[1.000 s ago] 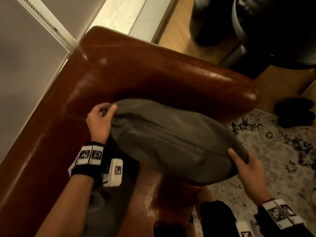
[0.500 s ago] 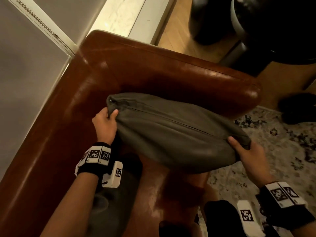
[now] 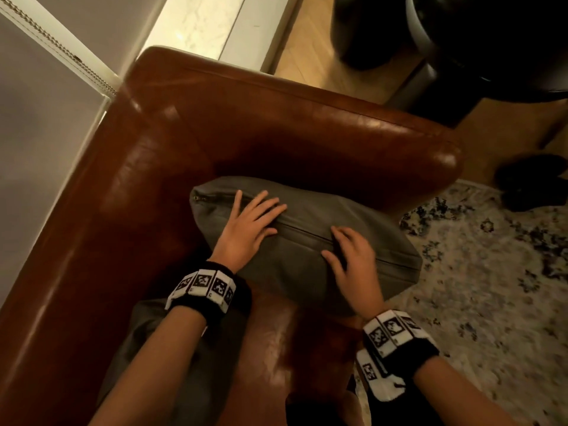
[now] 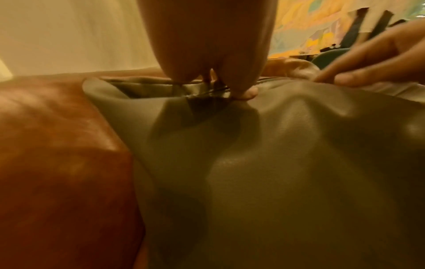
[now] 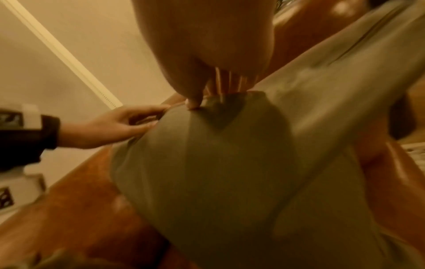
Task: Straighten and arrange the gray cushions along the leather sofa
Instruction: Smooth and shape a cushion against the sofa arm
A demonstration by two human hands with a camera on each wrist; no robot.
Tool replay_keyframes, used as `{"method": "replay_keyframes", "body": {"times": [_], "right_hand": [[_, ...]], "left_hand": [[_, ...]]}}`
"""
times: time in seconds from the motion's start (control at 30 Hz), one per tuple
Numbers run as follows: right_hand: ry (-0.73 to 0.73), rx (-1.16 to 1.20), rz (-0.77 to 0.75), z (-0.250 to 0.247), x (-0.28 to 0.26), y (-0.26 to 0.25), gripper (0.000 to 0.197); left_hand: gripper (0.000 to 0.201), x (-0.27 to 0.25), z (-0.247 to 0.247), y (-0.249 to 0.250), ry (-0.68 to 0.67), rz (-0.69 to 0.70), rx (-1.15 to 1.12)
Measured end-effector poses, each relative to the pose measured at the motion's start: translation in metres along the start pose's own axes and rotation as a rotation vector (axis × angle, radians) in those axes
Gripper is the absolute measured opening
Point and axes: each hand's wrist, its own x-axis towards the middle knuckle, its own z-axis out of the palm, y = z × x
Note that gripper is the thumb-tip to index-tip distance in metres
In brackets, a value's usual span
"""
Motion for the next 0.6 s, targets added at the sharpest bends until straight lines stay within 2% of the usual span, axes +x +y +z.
{"method": "replay_keyframes", "body": {"times": [0.03,0.1,0.2,0.27,0.33,0.4,0.47,0.5,0.6], "right_hand": [[-0.039,0.012,0.021,0.008,0.0,-0.001,0.046],[-0.027,0.014,0.039,0.019,0.002,-0.003,0.036],[0.014,-0.03,-0.031,0.002,0.017,-0.017,0.015],[0.069,-0.081,-0.129,-0.025,0.023,-0.024,0.009],[0.109,-0.102,-0.223,-0.049,0.017,-0.027,0.008],[0.108,-0.111,-0.252,-0.055,0.012,-0.024,0.012],[0.011,-0.075,-0.24,-0.052,0.012,-0.024,0.015],[-0.03,-0.058,-0.256,-0.053,0.01,-0.026,0.017],[0.009,-0.003,-0.318,-0.066,0.004,-0.036,0.019]], "left_hand": [[0.04,0.002,0.001,-0.001,0.009,-0.016,-0.003],[0.03,0.009,-0.002,0.001,0.07,-0.043,-0.009],[0.018,0.025,-0.023,0.012,0.141,-0.04,-0.043],[0.028,0.03,-0.042,0.019,0.208,-0.009,-0.023],[0.033,0.024,-0.052,0.023,0.286,0.068,0.024],[0.035,0.015,-0.048,0.028,0.295,0.127,0.101],[0.041,0.011,-0.044,0.032,0.255,0.103,0.157],[0.044,0.008,-0.043,0.035,0.278,0.079,0.166],[0.032,-0.005,-0.047,0.041,0.456,0.03,0.118]]}}
